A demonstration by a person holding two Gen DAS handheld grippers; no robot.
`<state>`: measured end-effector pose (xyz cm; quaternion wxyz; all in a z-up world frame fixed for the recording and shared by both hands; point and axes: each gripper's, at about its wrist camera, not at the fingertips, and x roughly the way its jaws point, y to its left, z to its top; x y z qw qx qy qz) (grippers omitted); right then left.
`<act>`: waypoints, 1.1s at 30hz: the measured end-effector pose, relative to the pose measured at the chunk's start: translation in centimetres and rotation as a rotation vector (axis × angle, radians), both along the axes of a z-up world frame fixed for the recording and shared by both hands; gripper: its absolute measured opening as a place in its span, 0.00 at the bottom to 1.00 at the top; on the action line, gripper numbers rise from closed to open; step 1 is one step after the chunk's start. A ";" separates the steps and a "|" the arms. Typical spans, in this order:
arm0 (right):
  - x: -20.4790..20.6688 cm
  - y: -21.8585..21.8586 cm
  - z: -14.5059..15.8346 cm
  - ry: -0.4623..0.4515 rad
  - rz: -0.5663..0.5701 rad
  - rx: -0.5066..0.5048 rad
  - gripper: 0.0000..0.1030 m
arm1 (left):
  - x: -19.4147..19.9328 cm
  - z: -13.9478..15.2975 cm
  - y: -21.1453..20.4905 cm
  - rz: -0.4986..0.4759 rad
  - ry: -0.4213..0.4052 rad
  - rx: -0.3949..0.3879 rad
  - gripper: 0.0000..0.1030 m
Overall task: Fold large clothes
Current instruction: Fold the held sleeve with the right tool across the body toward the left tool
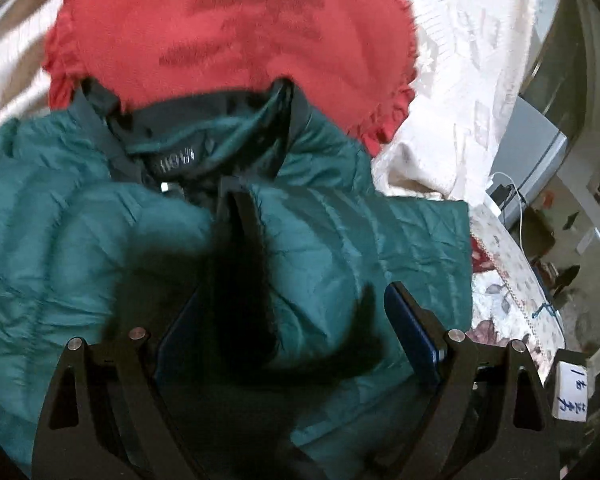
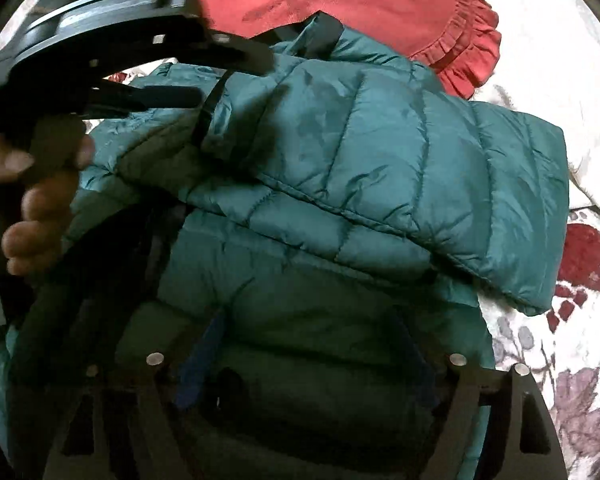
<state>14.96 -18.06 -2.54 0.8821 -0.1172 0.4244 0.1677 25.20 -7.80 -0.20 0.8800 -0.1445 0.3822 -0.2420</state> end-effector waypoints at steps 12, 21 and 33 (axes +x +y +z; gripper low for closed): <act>0.8 -0.2 -0.7 0.033 -0.053 0.003 0.99 | -2.5 2.6 0.2 -0.030 -0.061 0.027 0.05; 1.4 -0.1 -0.8 0.045 -0.053 0.018 0.99 | -5.2 5.8 10.8 0.191 -0.089 0.053 0.05; 3.0 -1.2 0.0 0.180 -0.016 0.064 0.93 | -5.6 3.3 18.6 0.466 0.077 0.103 0.42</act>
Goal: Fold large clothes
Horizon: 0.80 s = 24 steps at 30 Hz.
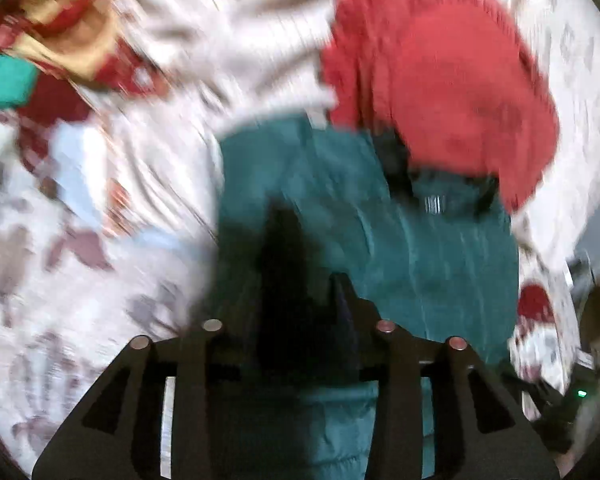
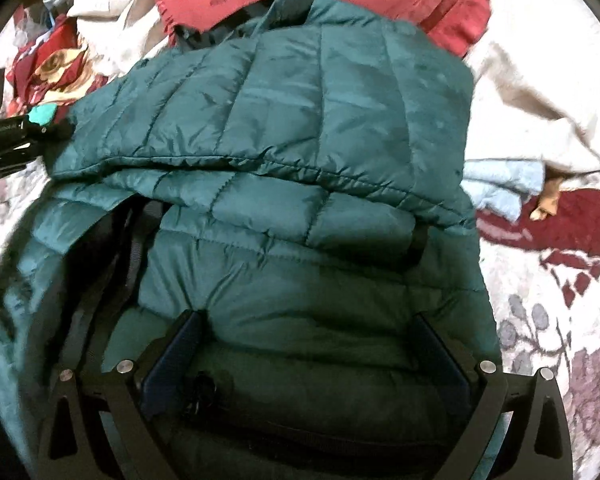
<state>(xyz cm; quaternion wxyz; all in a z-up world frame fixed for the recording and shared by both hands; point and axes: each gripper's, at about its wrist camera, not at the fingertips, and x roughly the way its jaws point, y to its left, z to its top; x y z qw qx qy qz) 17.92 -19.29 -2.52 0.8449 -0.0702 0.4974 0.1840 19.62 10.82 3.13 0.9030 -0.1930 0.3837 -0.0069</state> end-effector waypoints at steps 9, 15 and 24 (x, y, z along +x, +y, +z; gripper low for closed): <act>3.7 -6.7 6.5 -0.226 -0.222 0.156 0.35 | -0.3 1.9 -3.0 0.034 -0.137 0.148 0.30; 7.5 -3.8 3.4 -0.199 -0.158 0.127 0.33 | 3.9 -5.5 -5.5 0.005 0.163 0.275 0.29; 9.9 -4.3 4.5 -0.228 -0.217 0.128 0.37 | 2.1 -2.3 -4.2 0.100 -0.016 0.186 0.28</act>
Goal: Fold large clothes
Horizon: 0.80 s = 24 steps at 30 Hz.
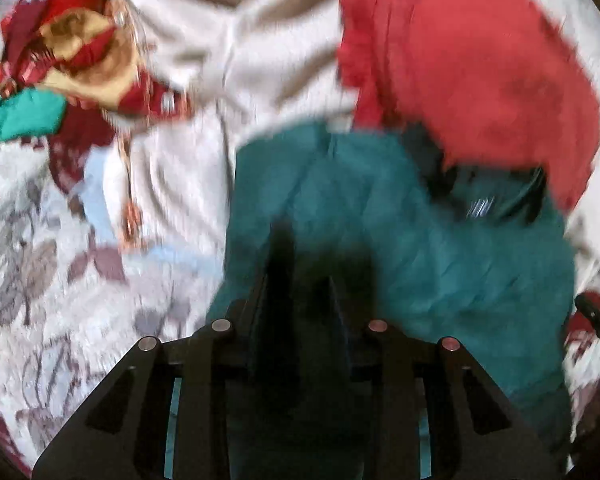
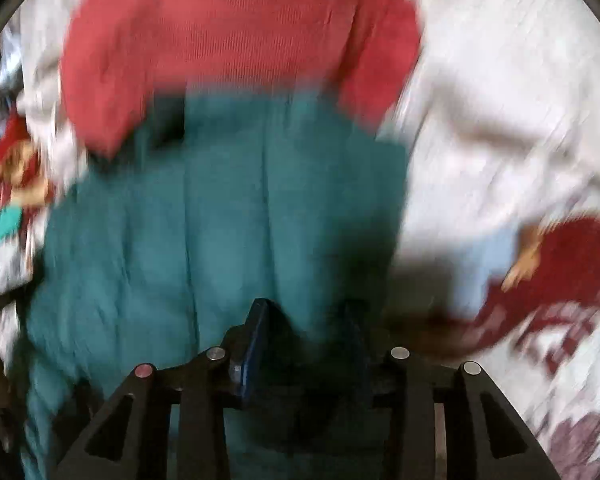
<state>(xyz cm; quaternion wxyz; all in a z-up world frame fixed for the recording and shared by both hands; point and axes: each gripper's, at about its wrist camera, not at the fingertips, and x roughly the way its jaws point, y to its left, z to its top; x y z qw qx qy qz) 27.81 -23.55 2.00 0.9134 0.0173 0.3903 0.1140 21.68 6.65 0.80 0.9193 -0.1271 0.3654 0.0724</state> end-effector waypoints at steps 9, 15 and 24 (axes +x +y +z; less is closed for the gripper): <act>6.6 0.3 -1.8 -0.024 -0.092 0.043 0.39 | 3.6 -3.9 -3.1 -0.077 0.135 0.130 0.29; 6.9 1.1 -3.2 0.009 -0.076 -0.003 0.42 | 3.7 -3.6 -2.7 -0.067 0.130 0.109 0.29; 0.8 6.1 3.5 -0.070 0.012 0.018 0.42 | 1.0 0.2 -4.2 -0.134 -0.005 0.133 0.42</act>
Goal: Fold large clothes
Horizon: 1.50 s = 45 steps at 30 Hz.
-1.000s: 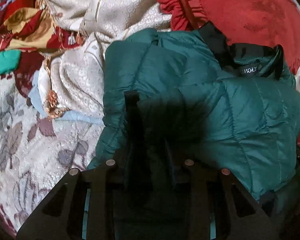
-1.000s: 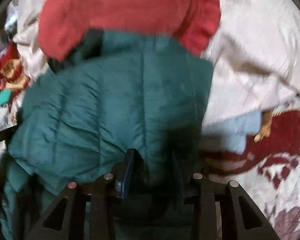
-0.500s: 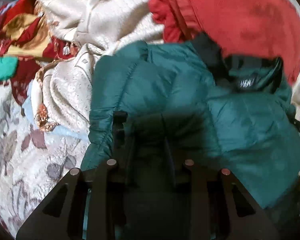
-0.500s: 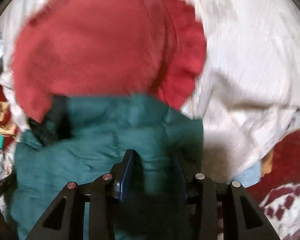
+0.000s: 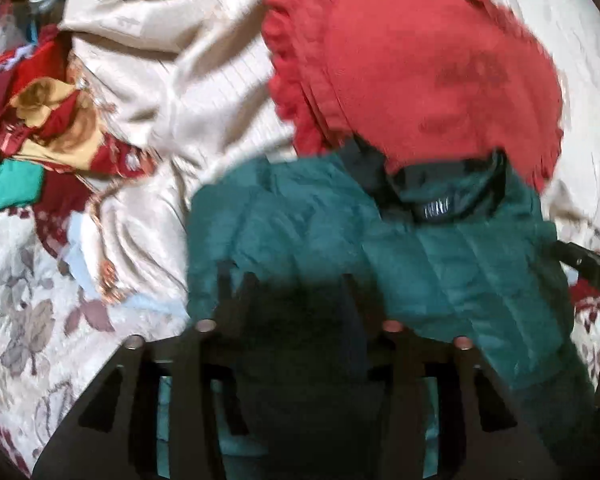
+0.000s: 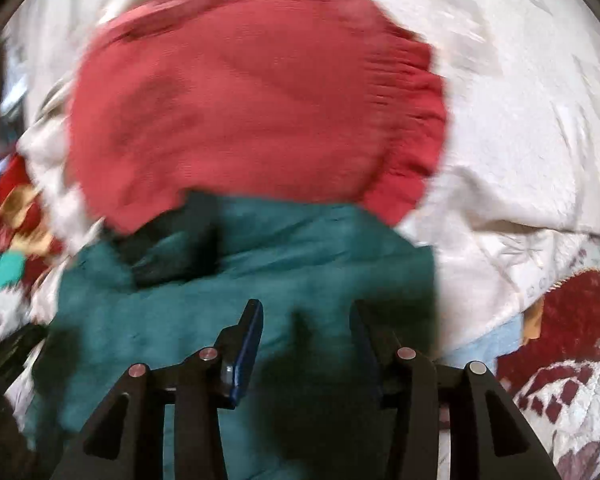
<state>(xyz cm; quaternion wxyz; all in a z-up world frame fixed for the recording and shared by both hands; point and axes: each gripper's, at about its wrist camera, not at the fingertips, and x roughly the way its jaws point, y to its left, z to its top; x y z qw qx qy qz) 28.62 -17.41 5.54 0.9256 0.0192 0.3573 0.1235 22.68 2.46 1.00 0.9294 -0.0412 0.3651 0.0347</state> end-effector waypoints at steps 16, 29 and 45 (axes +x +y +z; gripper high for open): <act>-7.0 -1.7 0.0 0.093 0.088 0.025 0.79 | -3.3 1.6 4.5 -0.050 0.100 -0.140 0.59; -22.0 -16.4 -8.5 0.291 0.064 0.153 0.80 | -18.6 -1.5 10.2 0.042 0.213 -0.195 0.80; -25.5 -15.6 -9.4 0.271 0.214 0.279 0.82 | -22.7 -5.9 8.9 -0.022 0.206 -0.262 0.99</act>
